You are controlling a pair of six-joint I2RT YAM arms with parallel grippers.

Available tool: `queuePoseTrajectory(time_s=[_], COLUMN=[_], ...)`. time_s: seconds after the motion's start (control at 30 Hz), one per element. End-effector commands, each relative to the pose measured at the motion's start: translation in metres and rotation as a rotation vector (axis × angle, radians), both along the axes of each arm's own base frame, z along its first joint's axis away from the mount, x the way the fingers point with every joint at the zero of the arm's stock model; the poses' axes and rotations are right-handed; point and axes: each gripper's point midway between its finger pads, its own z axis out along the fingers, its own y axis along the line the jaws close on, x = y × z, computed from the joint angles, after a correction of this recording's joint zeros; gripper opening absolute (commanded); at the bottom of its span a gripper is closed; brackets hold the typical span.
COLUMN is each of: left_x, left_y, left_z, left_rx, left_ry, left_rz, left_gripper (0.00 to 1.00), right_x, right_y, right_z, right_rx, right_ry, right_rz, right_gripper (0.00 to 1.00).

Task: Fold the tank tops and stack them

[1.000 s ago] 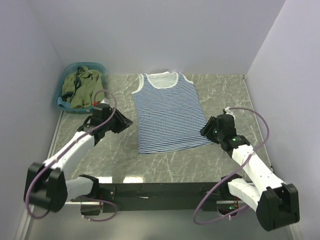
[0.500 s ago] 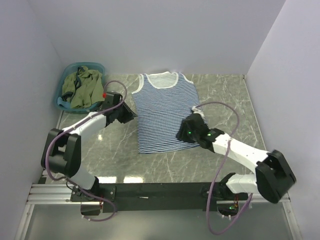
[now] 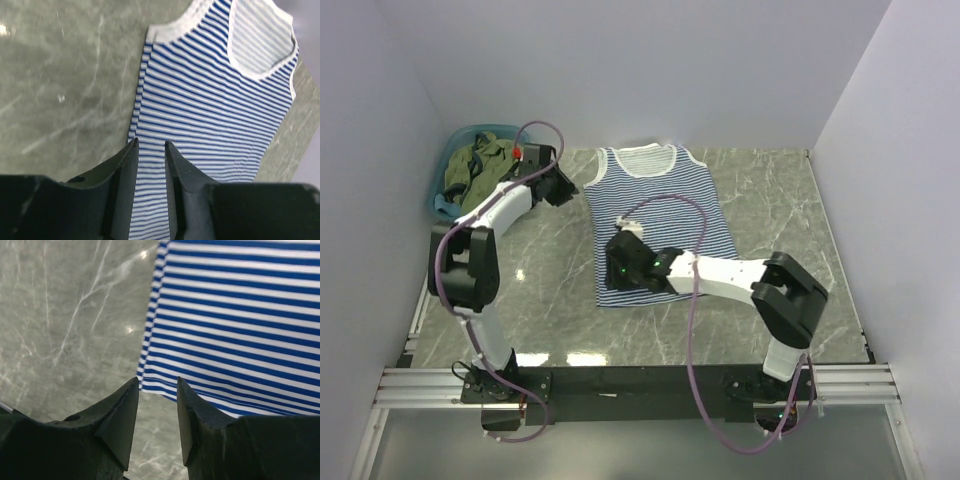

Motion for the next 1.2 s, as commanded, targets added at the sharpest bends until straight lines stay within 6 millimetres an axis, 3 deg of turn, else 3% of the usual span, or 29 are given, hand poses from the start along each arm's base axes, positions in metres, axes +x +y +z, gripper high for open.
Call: queuePoseTrajectory(time_s=[0.0, 0.13, 0.47, 0.93, 1.03, 1.17], left_x=[0.014, 0.026, 0.026, 0.023, 0.023, 0.024], left_y=[0.005, 0.005, -0.001, 0.001, 0.001, 0.001], left_z=[-0.002, -0.001, -0.009, -0.02, -0.024, -0.026], left_rx=[0.032, 0.035, 0.01, 0.018, 0.022, 0.019], left_ry=[0.009, -0.001, 0.0, 0.016, 0.021, 0.023], left_rz=[-0.021, -0.028, -0.055, -0.057, -0.056, -0.055], left_gripper=[0.33, 0.33, 0.32, 0.31, 0.31, 0.31], right_x=[-0.004, -0.016, -0.024, -0.026, -0.029, -0.033], right_y=[0.023, 0.036, 0.038, 0.049, 0.047, 0.042], right_z=[0.008, -0.001, -0.029, -0.039, -0.046, -0.053], right_rx=[-0.037, -0.098, -0.225, -0.293, -0.31, -0.322], right_ry=[-0.04, -0.048, -0.055, -0.088, -0.077, -0.066], right_rz=[0.024, 0.059, 0.084, 0.114, 0.117, 0.128], right_gripper=[0.43, 0.43, 0.44, 0.43, 0.38, 0.21])
